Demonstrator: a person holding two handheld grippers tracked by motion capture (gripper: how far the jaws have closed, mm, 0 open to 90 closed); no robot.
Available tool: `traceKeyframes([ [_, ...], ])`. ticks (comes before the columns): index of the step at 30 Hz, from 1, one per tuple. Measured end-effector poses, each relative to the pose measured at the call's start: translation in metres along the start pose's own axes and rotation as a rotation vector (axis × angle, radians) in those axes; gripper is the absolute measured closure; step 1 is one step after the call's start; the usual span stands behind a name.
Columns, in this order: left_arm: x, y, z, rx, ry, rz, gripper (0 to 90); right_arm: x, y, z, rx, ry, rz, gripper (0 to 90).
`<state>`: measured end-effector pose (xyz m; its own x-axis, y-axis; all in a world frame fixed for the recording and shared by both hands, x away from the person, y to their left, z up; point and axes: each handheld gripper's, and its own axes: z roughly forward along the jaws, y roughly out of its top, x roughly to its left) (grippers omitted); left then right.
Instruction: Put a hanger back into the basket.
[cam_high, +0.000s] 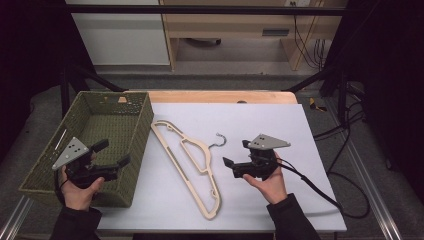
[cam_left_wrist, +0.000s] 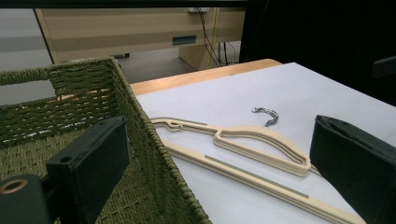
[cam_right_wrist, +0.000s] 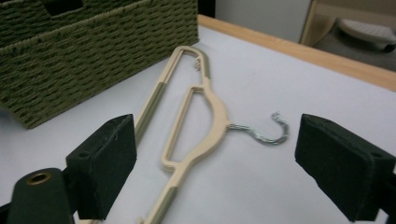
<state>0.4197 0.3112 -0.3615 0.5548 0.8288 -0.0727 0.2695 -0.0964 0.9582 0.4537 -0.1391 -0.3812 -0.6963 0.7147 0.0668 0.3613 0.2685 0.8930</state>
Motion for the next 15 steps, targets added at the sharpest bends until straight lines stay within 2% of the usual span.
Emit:
traceKeyframes([
  [7, 0.001, 0.001, -0.002, -0.006, 0.003, 0.000, 4.9, 0.017, -0.006, 0.032, 0.098, 0.025, -0.014, 18.3],
  [15, 0.000, 0.001, -0.001, 0.000, 0.005, 0.005, 4.9, 0.023, -0.024, 0.057, 0.238, 0.022, 0.016, 29.7],
])
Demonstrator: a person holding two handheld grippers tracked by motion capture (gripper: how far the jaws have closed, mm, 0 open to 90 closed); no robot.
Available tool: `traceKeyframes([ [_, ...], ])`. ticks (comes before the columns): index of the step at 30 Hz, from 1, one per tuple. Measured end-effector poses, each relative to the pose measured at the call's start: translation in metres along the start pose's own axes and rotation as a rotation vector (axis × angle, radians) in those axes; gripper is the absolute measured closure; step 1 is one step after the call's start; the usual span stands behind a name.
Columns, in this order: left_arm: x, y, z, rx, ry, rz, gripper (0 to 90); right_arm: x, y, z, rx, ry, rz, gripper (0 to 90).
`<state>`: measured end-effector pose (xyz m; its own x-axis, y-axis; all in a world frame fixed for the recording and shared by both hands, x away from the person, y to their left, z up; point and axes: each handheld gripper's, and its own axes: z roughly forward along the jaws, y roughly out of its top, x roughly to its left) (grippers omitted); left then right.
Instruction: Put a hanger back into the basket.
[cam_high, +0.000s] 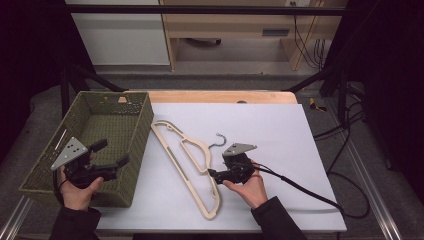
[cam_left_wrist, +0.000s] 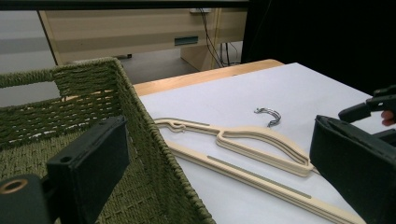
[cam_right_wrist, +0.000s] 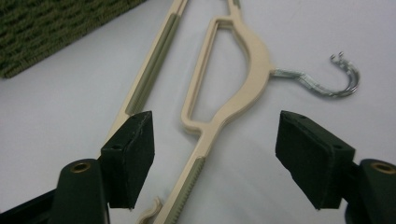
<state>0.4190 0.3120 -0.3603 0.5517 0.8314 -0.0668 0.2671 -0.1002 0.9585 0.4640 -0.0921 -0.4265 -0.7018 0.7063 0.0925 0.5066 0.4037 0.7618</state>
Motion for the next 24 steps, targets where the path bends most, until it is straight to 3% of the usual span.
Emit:
traceKeyframes([
  [7, -0.001, 0.000, 0.001, 0.005, -0.004, 0.005, 4.9, 0.004, -0.013, 0.021, 0.082, -0.007, 0.022, 39.7],
  [9, -0.001, 0.000, 0.001, 0.005, -0.005, 0.004, 5.0, 0.006, -0.015, 0.026, 0.114, -0.010, 0.048, 43.3],
  [11, -0.001, -0.001, 0.001, 0.006, -0.005, 0.004, 5.0, 0.005, -0.019, 0.031, 0.125, -0.009, 0.035, 46.6],
  [13, -0.001, -0.001, 0.002, 0.006, -0.006, 0.003, 5.1, 0.007, -0.020, 0.034, 0.149, -0.011, 0.059, 50.6],
  [15, -0.002, -0.001, 0.003, 0.011, -0.007, 0.005, 5.1, 0.007, -0.021, 0.036, 0.167, -0.007, 0.085, 54.3],
  [18, -0.002, -0.002, 0.004, 0.014, -0.009, 0.005, 5.1, 0.006, -0.021, 0.037, 0.174, 0.013, 0.083, 59.0],
  [24, -0.003, -0.002, 0.005, 0.020, -0.012, 0.008, 5.3, 0.006, -0.021, 0.040, 0.202, 0.053, 0.152, 69.6],
])
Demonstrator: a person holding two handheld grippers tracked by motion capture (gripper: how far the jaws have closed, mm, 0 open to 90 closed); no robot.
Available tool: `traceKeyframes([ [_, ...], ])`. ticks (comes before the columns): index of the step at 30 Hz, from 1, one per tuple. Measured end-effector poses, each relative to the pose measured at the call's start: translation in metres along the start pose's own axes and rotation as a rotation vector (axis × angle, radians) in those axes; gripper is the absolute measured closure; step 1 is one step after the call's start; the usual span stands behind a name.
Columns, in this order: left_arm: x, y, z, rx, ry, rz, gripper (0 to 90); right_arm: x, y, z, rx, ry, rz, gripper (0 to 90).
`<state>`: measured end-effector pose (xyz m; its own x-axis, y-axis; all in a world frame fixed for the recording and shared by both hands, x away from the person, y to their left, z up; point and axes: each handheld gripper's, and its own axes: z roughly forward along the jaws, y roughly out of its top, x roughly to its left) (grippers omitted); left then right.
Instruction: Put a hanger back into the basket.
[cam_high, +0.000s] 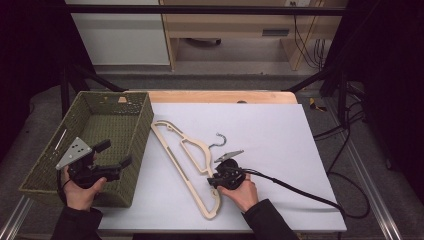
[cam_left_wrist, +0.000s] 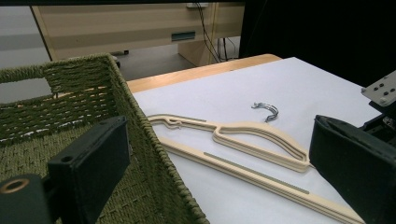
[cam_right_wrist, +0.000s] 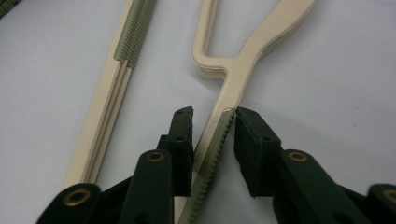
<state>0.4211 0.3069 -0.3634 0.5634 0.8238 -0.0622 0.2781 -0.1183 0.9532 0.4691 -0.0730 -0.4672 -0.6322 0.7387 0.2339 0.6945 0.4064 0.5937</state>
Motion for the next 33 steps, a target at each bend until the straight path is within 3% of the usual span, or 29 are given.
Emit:
traceKeyframes([
  [4, -0.001, 0.000, 0.001, 0.002, 0.000, 0.000, 5.4, -0.003, 0.001, -0.001, -0.001, 0.016, 0.023, 72.1],
  [6, -0.001, 0.000, 0.001, 0.004, -0.001, 0.003, 5.4, -0.004, 0.002, -0.002, 0.012, 0.022, 0.060, 72.9],
  [9, -0.001, 0.000, 0.001, 0.003, 0.000, 0.001, 5.4, -0.007, 0.002, -0.003, 0.013, 0.029, 0.066, 73.7],
  [10, -0.001, 0.000, 0.001, 0.003, 0.000, 0.001, 5.4, -0.006, 0.003, -0.003, 0.018, 0.034, 0.092, 74.0],
  [11, -0.001, 0.000, 0.001, 0.002, 0.001, 0.002, 5.5, -0.008, 0.002, -0.004, 0.007, 0.038, 0.081, 74.3],
  [21, -0.002, 0.000, 0.001, 0.003, 0.000, 0.007, 5.8, -0.021, 0.001, -0.014, -0.029, 0.007, 0.148, 78.8],
  [26, -0.005, 0.001, 0.001, -0.001, -0.003, 0.011, 6.0, -0.026, 0.002, -0.025, -0.062, -0.013, 0.149, 80.8],
  [33, -0.012, 0.005, 0.000, -0.007, -0.012, 0.020, 6.3, -0.030, 0.002, -0.040, -0.098, 0.011, 0.133, 81.5],
])
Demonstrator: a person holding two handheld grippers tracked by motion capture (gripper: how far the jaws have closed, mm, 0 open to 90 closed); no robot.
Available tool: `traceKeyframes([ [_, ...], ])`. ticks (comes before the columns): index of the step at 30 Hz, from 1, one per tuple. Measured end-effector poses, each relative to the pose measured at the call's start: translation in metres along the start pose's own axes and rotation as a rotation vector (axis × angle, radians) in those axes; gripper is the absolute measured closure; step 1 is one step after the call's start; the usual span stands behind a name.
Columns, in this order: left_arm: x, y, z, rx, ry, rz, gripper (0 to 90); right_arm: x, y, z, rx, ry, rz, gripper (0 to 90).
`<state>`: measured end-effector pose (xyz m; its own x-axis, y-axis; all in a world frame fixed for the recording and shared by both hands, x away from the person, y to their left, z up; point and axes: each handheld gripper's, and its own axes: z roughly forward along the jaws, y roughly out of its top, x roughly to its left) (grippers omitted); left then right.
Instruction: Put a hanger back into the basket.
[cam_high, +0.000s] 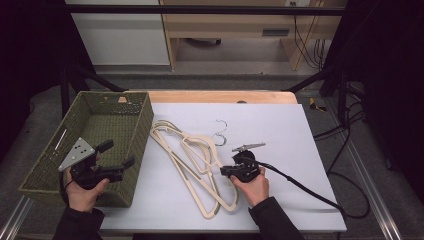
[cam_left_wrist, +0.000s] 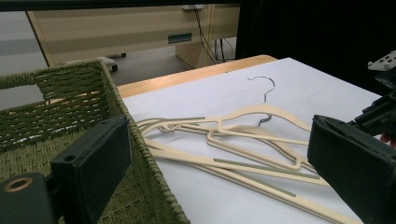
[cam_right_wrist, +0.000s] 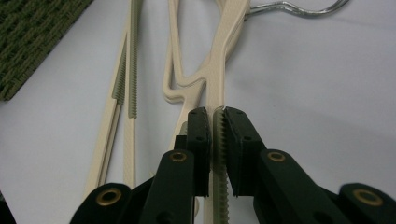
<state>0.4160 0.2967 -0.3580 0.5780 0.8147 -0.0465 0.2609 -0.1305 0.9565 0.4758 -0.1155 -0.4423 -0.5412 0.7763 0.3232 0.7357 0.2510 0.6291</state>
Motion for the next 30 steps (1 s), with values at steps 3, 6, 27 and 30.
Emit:
traceKeyframes([
  [3, -0.005, 0.003, 0.000, -0.001, -0.009, -0.002, 6.5, 0.002, 0.000, -0.006, -0.014, 0.010, -0.015, 81.8],
  [6, -0.012, 0.007, 0.002, 0.003, -0.015, -0.001, 7.0, 0.003, 0.000, -0.011, -0.034, 0.021, -0.032, 82.1],
  [27, -0.074, 0.032, 0.119, 0.122, -0.149, 0.037, 14.8, 0.011, -0.004, -0.020, -0.059, 0.053, -0.060, 83.2],
  [30, -0.079, 0.032, 0.138, 0.132, -0.170, 0.037, 17.9, 0.011, -0.004, -0.020, -0.059, 0.054, -0.062, 83.2],
])
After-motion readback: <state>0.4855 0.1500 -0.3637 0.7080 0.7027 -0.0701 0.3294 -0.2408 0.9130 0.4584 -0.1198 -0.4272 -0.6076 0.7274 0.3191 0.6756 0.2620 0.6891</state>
